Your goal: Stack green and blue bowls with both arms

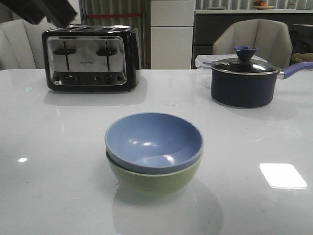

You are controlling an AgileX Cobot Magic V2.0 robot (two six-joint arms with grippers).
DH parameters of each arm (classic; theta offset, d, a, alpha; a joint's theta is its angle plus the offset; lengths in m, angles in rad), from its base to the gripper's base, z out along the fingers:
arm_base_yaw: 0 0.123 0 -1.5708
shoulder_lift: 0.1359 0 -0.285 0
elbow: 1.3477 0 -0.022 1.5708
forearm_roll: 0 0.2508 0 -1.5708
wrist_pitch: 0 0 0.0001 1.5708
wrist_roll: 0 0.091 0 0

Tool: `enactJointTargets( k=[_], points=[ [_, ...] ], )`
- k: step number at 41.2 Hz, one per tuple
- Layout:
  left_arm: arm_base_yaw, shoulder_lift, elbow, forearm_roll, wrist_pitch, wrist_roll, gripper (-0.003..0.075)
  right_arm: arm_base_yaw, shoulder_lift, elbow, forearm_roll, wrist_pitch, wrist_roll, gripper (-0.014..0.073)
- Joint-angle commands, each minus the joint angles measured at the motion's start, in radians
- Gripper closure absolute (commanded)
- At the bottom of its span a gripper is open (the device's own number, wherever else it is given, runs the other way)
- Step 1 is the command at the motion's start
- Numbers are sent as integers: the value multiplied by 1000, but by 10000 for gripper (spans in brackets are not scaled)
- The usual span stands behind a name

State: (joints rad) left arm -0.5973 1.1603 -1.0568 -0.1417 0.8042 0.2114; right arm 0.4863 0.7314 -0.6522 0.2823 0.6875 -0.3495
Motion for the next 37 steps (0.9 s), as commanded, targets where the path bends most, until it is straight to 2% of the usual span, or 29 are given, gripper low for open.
enactJointTargets(
  k=[1, 16, 28, 31, 37],
  points=[
    [-7, -122, 37, -7, -57, 21, 299, -1, -7, -28, 7, -67, 0, 104],
    [-7, -400, 293, -7, -106, 21, 299, -1, -7, -28, 7, -73, 0, 104],
    [-7, -444, 377, 40, -111, 21, 309, -1, -6, -28, 7, -63, 0, 104],
    [-7, -444, 382, 42, -119, 21, 349, -1, -6, -28, 7, -52, 0, 104],
    [-7, -444, 385, 42, -136, 21, 489, -1, -6, -28, 7, -16, 0, 130]
  ],
)
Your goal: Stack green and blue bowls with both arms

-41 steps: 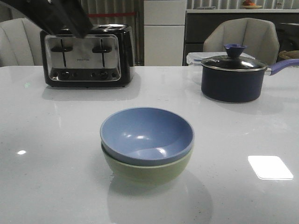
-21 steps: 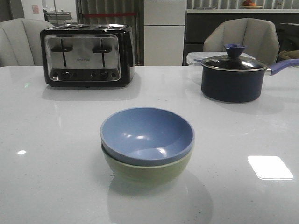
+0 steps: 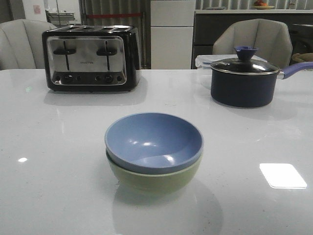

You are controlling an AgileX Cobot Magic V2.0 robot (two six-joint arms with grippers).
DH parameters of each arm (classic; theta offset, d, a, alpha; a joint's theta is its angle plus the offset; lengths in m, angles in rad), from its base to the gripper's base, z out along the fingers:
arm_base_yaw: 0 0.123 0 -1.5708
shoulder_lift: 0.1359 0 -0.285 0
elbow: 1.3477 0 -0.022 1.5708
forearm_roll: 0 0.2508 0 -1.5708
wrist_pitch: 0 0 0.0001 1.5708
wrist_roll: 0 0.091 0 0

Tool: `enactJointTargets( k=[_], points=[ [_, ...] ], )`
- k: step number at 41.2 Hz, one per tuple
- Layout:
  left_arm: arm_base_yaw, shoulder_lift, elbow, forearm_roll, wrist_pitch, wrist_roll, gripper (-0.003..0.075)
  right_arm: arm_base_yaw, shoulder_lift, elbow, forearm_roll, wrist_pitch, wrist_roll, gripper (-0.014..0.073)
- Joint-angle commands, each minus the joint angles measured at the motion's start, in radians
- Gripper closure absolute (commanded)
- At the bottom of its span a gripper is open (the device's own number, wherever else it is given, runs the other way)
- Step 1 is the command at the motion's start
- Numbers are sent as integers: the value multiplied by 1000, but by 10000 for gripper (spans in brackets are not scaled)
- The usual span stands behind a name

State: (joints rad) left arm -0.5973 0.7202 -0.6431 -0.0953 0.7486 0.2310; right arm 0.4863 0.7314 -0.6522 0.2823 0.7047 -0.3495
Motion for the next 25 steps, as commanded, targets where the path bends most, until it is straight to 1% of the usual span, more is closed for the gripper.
enactJointTargets(
  k=[1, 5, 7, 13, 16, 17, 25],
  points=[
    [-7, -4, -28, -4, -81, 2, 510, -1, -6, -28, 7, -28, 0, 146],
    [-7, -4, -28, -4, -81, 2, 606, -1, -6, -28, 7, 0, 0, 258],
    [-7, -4, -28, -4, -81, 2, 631, -1, -6, -28, 7, 6, 0, 330],
    [-7, -4, -28, -4, -81, 2, 627, -1, -6, -28, 7, 6, 0, 503],
    [-7, -4, -28, -4, -81, 2, 627, -1, -6, -28, 7, 6, 0, 561],
    [-7, -4, -28, -4, -81, 2, 627, -1, -6, -28, 7, 6, 0, 573],
    [-7, -4, -28, -4, -81, 2, 627, -1, -6, -28, 7, 6, 0, 566]
  ],
)
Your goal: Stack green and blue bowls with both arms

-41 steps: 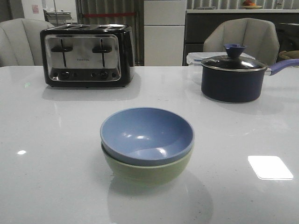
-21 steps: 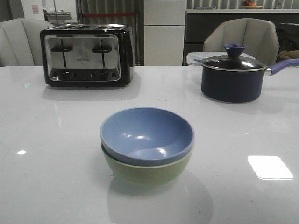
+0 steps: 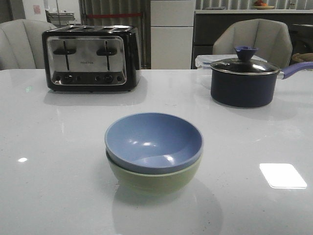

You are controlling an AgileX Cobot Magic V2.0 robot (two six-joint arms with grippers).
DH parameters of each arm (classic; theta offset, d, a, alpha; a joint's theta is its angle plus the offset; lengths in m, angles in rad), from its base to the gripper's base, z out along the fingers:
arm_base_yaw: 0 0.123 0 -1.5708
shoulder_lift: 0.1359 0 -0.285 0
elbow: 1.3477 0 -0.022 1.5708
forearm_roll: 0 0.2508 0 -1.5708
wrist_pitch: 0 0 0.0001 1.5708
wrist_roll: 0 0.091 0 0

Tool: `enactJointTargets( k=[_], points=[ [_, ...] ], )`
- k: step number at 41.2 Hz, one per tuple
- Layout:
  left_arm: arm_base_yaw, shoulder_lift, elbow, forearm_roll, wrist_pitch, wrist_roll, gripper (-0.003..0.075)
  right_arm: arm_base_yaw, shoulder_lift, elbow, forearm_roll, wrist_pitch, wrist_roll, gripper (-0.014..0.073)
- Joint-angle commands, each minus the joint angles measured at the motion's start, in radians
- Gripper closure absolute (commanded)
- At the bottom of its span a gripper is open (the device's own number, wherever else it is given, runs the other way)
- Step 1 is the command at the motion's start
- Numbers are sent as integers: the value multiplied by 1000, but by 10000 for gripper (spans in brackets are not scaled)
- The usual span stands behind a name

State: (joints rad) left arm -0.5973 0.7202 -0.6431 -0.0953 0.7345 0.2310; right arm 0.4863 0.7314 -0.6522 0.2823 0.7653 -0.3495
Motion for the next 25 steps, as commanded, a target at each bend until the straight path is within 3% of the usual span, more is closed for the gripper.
enactJointTargets(
  k=[1, 16, 25],
  points=[
    [-7, -4, -28, -4, -67, 2, 627, -1, -6, -28, 7, -54, 0, 566],
    [-2, -35, -27, -4, -69, 2, 627, -1, -6, -28, 7, -54, 0, 566],
    [177, -234, 24, 8, -143, 2, 627, -1, -6, -28, 7, -55, 0, 566]
  ],
)
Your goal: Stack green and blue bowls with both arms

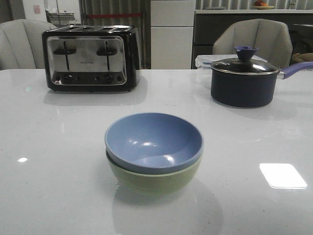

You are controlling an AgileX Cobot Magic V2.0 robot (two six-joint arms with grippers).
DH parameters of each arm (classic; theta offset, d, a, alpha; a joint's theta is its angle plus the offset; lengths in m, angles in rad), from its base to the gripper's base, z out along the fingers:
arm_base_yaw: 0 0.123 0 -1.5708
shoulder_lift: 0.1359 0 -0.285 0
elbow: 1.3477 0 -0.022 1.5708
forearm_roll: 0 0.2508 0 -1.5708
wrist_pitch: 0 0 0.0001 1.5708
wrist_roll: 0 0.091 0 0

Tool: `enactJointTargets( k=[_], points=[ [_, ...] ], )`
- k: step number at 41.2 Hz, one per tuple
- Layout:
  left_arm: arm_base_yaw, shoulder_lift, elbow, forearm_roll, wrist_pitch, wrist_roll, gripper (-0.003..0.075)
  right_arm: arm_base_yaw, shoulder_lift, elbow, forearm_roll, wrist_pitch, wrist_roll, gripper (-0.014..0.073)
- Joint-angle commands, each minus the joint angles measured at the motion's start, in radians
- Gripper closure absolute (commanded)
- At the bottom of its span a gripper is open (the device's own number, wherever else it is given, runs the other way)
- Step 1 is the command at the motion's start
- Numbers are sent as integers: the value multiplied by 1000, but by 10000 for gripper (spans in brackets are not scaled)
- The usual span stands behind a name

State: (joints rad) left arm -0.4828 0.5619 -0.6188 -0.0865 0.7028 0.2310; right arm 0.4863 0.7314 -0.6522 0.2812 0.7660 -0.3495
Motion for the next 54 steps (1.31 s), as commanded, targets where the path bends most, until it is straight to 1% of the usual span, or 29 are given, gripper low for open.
enactJointTargets(
  k=[1, 4, 8, 12, 15, 18, 21, 22, 26, 32, 54],
  points=[
    [88, -103, 25, -1, -148, 2, 627, -1, -6, -28, 8, -56, 0, 566],
    [181, -212, 104, -1, -259, 2, 627, -1, -6, -28, 8, -56, 0, 566],
    [285, -345, 203, -5, -354, 0, 627, -1, -6, -28, 8, -55, 0, 566],
    [350, -441, 282, -22, -408, 0, 627, -1, -6, -28, 8, -55, 0, 566],
    [378, -491, 347, -15, -441, -18, 627, -1, -6, -28, 8, -55, 0, 566],
    [389, -526, 399, 26, -463, -97, 627, -1, -6, -28, 8, -55, 0, 566],
    [389, -559, 451, 99, -476, -220, 627, -1, -6, -28, 8, -55, 0, 566],
    [389, -564, 465, 101, -483, -231, 627, -1, -6, -28, 8, -55, 0, 566],
    [389, -584, 535, 101, -564, -231, 627, -1, -6, -28, 8, -55, 0, 566],
    [389, -586, 629, 100, -739, -231, 627, -1, -6, -28, 8, -55, 0, 566],
    [389, -586, 627, 100, -756, -231, 627, -1, -6, -28, 8, -56, 0, 566]
  ],
)
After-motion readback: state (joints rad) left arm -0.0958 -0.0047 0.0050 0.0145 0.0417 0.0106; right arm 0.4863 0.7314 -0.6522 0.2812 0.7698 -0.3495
